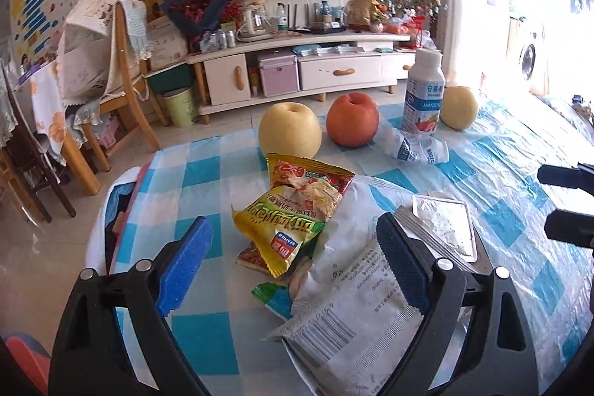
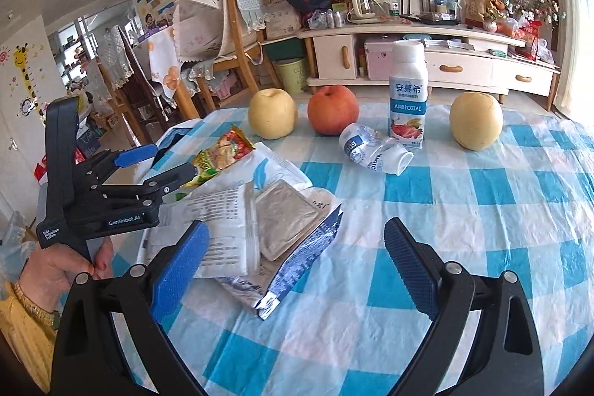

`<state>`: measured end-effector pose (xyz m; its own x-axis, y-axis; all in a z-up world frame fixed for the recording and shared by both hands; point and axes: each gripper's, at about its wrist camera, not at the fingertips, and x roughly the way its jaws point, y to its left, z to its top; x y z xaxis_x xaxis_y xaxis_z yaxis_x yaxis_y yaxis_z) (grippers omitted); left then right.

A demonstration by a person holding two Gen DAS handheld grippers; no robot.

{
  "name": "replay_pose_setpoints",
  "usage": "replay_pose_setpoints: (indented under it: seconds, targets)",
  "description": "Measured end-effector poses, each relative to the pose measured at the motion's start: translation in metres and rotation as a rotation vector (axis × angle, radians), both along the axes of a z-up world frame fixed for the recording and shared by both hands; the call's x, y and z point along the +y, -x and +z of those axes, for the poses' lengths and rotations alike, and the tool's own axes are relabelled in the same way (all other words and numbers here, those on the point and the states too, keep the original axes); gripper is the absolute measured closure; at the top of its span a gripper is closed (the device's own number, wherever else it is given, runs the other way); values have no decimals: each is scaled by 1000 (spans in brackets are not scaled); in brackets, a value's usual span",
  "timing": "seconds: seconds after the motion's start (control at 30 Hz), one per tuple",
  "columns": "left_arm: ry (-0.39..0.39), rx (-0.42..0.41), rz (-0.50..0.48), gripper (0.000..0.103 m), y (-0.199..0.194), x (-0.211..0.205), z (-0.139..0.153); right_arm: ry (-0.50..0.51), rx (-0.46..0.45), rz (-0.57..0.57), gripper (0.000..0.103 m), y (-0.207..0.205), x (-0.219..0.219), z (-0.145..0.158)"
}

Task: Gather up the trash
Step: 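Lower the left tool onto the yellow snack bag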

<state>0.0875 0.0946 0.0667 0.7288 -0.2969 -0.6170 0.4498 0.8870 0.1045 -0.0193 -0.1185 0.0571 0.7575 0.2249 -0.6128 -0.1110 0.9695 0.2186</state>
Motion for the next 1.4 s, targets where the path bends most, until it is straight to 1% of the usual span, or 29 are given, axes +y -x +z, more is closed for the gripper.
replay_pose_setpoints:
  seconds: [0.07, 0.23, 0.4, 0.43, 0.47, 0.53, 0.67, 0.77, 0.83, 0.9, 0.97, 1.03, 1.07, 1.17, 1.33, 1.4]
  targets:
    - [-13, 17, -15, 12, -12, -4, -5, 19, 10, 3, 9, -14, -6, -5]
    - [3, 53, -52, 12, -38, -9, -12, 38, 26, 1, 9, -50, -26, -13]
    - [21, 94, -81, 12, -55, -12, -18, 91, 24, 6, 9, -85, -40, -19]
    - [23, 109, -83, 12, -59, -12, -21, 98, 28, 12, 11, -93, -42, -22]
    - [29, 119, -84, 12, -61, -12, -23, 103, 37, 21, 19, -99, -44, -25]
    - [44, 146, -91, 12, -65, -13, -28, 121, 58, 37, 25, -112, -45, -32]
    - [72, 179, -104, 12, -68, -16, -36, 176, 72, 54, 25, -130, -47, -42]
    - [81, 181, -101, 13, -68, -18, -37, 153, 104, 58, 25, -144, -52, -47]
    - [78, 180, -100, 17, -68, -18, -37, 150, 132, 63, 24, -150, -54, -53]
    - [81, 182, -97, 27, -67, -18, -38, 164, 145, 74, 21, -155, -52, -57]
    - [86, 182, -98, 30, -67, -19, -39, 179, 154, 68, 18, -158, -51, -61]
    - [81, 177, -97, 30, -66, -20, -39, 167, 163, 58, 17, -161, -53, -64]
    - [78, 173, -99, 30, -65, -21, -39, 161, 163, 54, 15, -160, -53, -64]
    - [71, 167, -107, 33, -62, -25, -39, 133, 162, 57, 14, -161, -53, -65]
    - [58, 164, -117, 33, -59, -29, -38, 119, 151, 54, 14, -163, -53, -63]
    - [63, 168, -122, 31, -58, -28, -38, 110, 159, 54, 14, -165, -53, -64]
